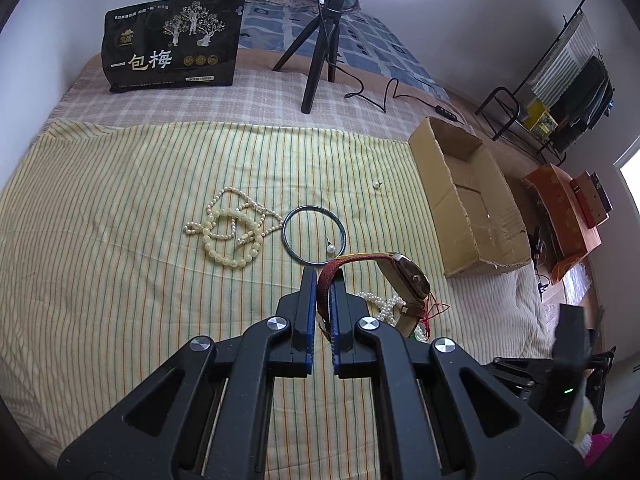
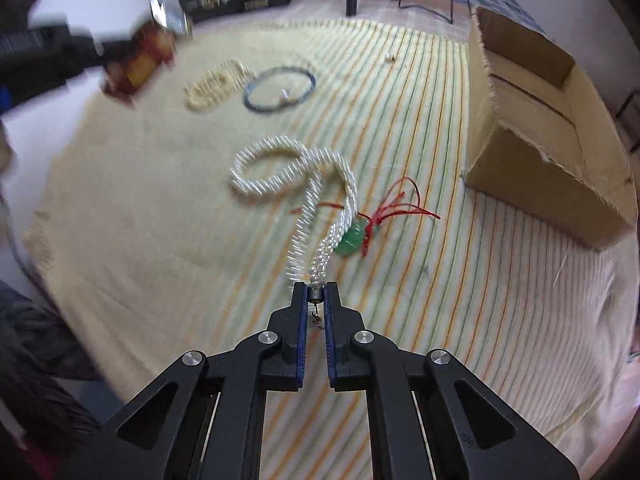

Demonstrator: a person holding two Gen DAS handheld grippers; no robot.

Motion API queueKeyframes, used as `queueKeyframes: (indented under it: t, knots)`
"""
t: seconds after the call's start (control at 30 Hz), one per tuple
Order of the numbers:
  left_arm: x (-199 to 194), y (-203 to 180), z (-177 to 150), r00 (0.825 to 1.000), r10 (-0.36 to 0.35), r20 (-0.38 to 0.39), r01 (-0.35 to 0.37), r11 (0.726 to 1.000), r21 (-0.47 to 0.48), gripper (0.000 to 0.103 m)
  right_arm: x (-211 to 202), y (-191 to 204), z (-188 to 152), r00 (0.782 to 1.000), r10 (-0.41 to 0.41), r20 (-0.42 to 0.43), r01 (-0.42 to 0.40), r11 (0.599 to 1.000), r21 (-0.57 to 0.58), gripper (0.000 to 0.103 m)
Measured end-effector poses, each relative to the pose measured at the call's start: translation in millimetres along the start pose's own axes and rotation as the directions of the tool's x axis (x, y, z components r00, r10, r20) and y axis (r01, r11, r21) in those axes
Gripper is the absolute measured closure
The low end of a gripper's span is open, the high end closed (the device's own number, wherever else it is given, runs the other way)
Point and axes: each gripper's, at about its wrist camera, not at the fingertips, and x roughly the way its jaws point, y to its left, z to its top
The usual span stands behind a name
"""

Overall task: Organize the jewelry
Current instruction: 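Lift the watch with the left tool while the right tool carries the necklace toward the box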

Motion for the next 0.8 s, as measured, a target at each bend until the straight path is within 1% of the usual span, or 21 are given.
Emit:
queueKeyframes:
  t: [0.07,0.13,0.17,0.23,0.33,0.43,0.53,0.8]
  knots:
    - [-2.5,-0.7,-1.1,1.000,-0.002,0.003,0.002,1.000,0.002,0.099,-18.3,-7.0,0.9,0.997,0.064,0.048,-0.067,0.996,0.061,0.097]
    - [-4.5,-2.3,-1.9,1.000,-0.003,0.007,0.003,1.000,0.005,0.099,-33.4,-12.9,5.8,0.991,0.102,0.090,-0.111,0.988,0.103,0.097]
    - [-5.4,-3.3,-2.3,1.000,-0.003,0.009,0.003,1.000,0.008,0.099,-43.3,-14.5,7.1,0.987,0.107,0.121,-0.121,0.986,0.118,0.097]
    - [-7.6,-6.2,-3.4,1.000,0.000,0.015,-0.001,1.000,0.016,0.099,-58.3,-15.2,10.7,0.983,0.095,0.160,-0.115,0.987,0.117,0.097]
    - [-10.7,-11.7,-6.1,1.000,0.002,0.023,-0.003,1.000,0.031,0.099,-82.3,-16.5,15.3,0.970,0.098,0.221,-0.129,0.983,0.130,0.097]
    - [-14.2,-16.6,-5.9,1.000,-0.006,0.029,0.005,0.999,0.044,0.099,-100.6,-18.7,22.3,0.961,0.082,0.263,-0.118,0.985,0.124,0.097]
    - [-17.3,-21.3,-4.8,0.999,-0.014,0.034,0.013,0.998,0.055,0.099,-112.7,-24.5,29.2,0.957,0.063,0.284,-0.101,0.988,0.119,0.097]
    - [-19.1,-40.2,3.1,0.999,-0.039,0.032,0.036,0.995,0.097,0.099,-160.1,-38.3,45.6,0.944,-0.013,0.331,-0.017,0.996,0.089,0.097]
